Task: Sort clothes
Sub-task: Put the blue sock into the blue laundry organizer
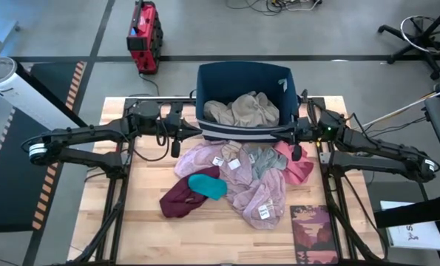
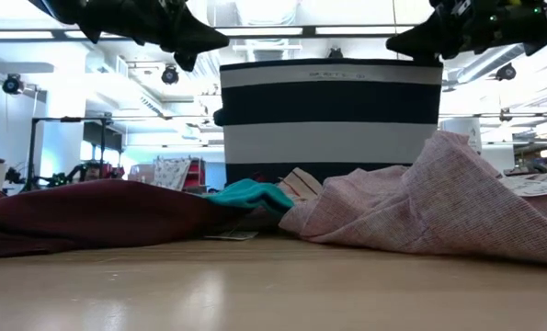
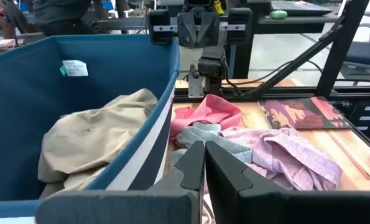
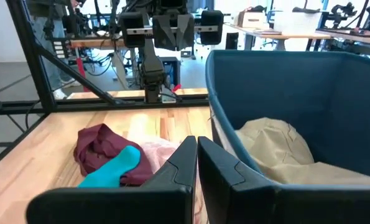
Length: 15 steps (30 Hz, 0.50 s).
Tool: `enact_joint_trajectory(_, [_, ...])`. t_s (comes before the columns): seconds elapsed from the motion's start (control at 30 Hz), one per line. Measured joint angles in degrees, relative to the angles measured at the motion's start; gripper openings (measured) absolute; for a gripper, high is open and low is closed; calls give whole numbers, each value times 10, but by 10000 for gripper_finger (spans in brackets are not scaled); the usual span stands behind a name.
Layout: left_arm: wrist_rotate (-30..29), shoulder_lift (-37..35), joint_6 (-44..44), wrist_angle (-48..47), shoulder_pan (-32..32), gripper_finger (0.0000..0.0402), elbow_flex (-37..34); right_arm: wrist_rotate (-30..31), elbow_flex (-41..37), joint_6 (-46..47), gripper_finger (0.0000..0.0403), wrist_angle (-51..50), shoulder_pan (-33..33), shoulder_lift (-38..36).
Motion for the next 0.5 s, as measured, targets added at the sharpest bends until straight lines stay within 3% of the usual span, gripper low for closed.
enact_joint_trajectory(0.3, [0, 0, 0, 10, -1, 0, 0, 3, 0, 5, 0, 18, 0, 4])
enact_joint_trajectory(0.5, [0, 0, 0, 17, -1, 0, 1, 52, 11, 21, 23, 24, 0, 4])
